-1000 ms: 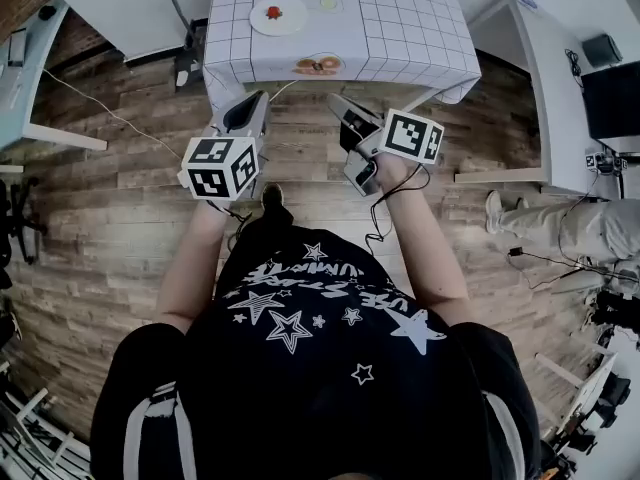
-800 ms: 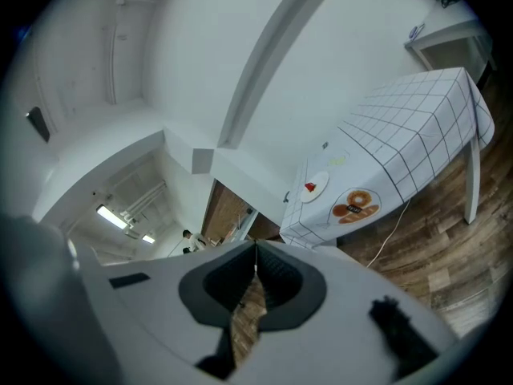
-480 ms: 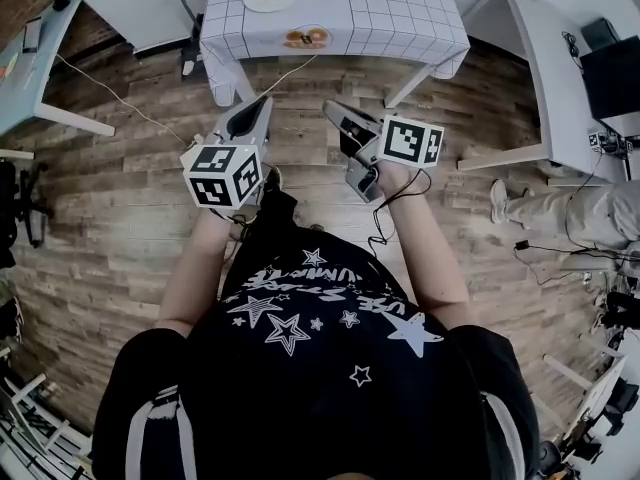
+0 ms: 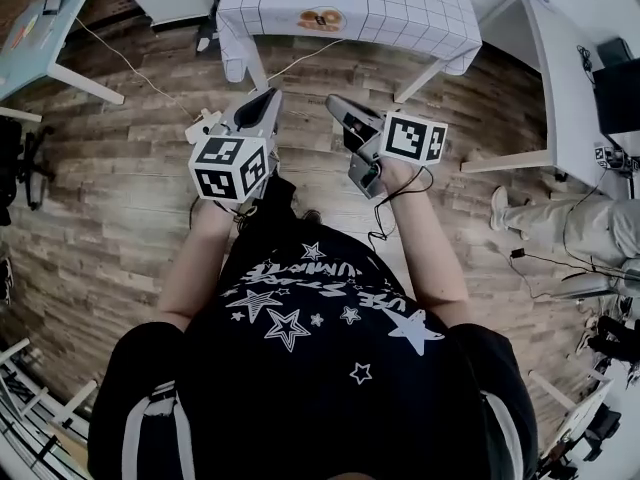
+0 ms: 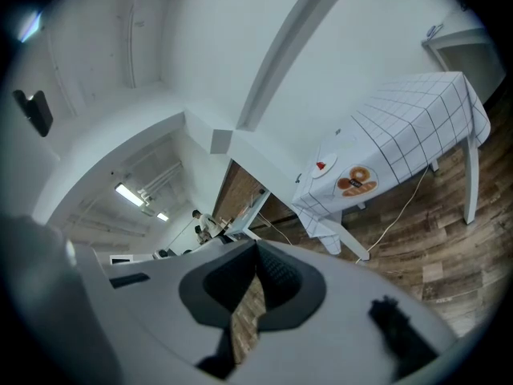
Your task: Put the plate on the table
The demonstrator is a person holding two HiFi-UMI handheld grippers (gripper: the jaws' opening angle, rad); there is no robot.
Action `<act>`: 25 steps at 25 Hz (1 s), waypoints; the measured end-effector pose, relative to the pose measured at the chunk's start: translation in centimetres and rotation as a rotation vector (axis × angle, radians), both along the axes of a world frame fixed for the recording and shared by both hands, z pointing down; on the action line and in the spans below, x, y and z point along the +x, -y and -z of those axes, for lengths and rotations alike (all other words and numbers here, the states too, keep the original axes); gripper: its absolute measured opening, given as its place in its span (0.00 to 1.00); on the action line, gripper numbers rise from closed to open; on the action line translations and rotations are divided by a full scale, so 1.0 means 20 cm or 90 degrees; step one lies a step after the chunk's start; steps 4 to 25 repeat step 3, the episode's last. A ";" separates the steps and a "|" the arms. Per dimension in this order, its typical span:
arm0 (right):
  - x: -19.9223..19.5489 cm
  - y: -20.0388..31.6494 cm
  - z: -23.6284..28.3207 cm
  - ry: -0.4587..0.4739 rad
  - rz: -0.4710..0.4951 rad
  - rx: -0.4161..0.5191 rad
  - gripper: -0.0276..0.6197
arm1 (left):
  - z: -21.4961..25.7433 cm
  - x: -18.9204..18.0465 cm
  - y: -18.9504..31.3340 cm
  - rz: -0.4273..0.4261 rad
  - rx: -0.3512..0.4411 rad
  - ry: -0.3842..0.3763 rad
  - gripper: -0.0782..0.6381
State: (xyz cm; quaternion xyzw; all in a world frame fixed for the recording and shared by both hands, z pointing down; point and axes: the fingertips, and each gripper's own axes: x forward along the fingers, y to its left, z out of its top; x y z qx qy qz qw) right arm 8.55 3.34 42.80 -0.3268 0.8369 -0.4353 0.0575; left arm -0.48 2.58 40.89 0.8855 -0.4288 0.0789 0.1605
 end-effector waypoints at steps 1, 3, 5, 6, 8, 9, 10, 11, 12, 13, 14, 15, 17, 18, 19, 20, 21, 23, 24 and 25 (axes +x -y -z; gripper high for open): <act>0.00 -0.01 0.00 0.001 0.001 -0.001 0.06 | 0.00 0.00 -0.01 0.001 0.000 0.002 0.12; 0.02 -0.03 -0.01 0.003 0.003 -0.003 0.06 | 0.00 0.01 -0.03 0.002 -0.001 0.005 0.12; 0.02 -0.03 -0.01 0.003 0.003 -0.003 0.06 | 0.00 0.01 -0.03 0.002 -0.001 0.005 0.12; 0.02 -0.03 -0.01 0.003 0.003 -0.003 0.06 | 0.00 0.01 -0.03 0.002 -0.001 0.005 0.12; 0.02 -0.03 -0.01 0.003 0.003 -0.003 0.06 | 0.00 0.01 -0.03 0.002 -0.001 0.005 0.12; 0.02 -0.03 -0.01 0.003 0.003 -0.003 0.06 | 0.00 0.01 -0.03 0.002 -0.001 0.005 0.12; 0.02 -0.03 -0.01 0.003 0.003 -0.003 0.06 | 0.00 0.01 -0.03 0.002 -0.001 0.005 0.12; 0.02 -0.03 -0.01 0.003 0.003 -0.003 0.06 | 0.00 0.01 -0.03 0.002 -0.001 0.005 0.12; 0.02 -0.03 -0.01 0.003 0.003 -0.003 0.06 | 0.00 0.01 -0.03 0.002 -0.001 0.005 0.12; 0.02 -0.03 -0.01 0.003 0.003 -0.003 0.06 | 0.00 0.01 -0.03 0.002 -0.001 0.005 0.12; 0.02 -0.03 -0.01 0.003 0.003 -0.003 0.06 | 0.00 0.01 -0.03 0.002 -0.001 0.005 0.12; 0.02 -0.03 -0.01 0.003 0.003 -0.003 0.06 | 0.00 0.01 -0.03 0.002 -0.001 0.005 0.12; 0.02 -0.03 -0.01 0.003 0.003 -0.003 0.06 | 0.00 0.01 -0.03 0.002 -0.001 0.005 0.12; 0.02 -0.03 -0.01 0.003 0.003 -0.003 0.06 | 0.00 0.01 -0.03 0.002 -0.001 0.005 0.12; 0.02 -0.03 -0.01 0.003 0.003 -0.003 0.06 | 0.00 0.01 -0.03 0.002 -0.001 0.005 0.12; 0.02 -0.03 -0.01 0.003 0.003 -0.003 0.06 | 0.00 0.01 -0.03 0.002 -0.001 0.005 0.12; 0.02 -0.03 -0.01 0.003 0.003 -0.003 0.06 | 0.00 0.01 -0.03 0.002 -0.001 0.005 0.12; 0.02 -0.03 -0.01 0.003 0.003 -0.003 0.06 | 0.00 0.01 -0.03 0.002 -0.001 0.005 0.12; 0.02 -0.03 -0.01 0.003 0.003 -0.003 0.06 | 0.00 0.01 -0.03 0.002 -0.001 0.005 0.12; 0.02 -0.03 -0.01 0.003 0.003 -0.003 0.06 | 0.00 0.01 -0.03 0.002 -0.001 0.005 0.12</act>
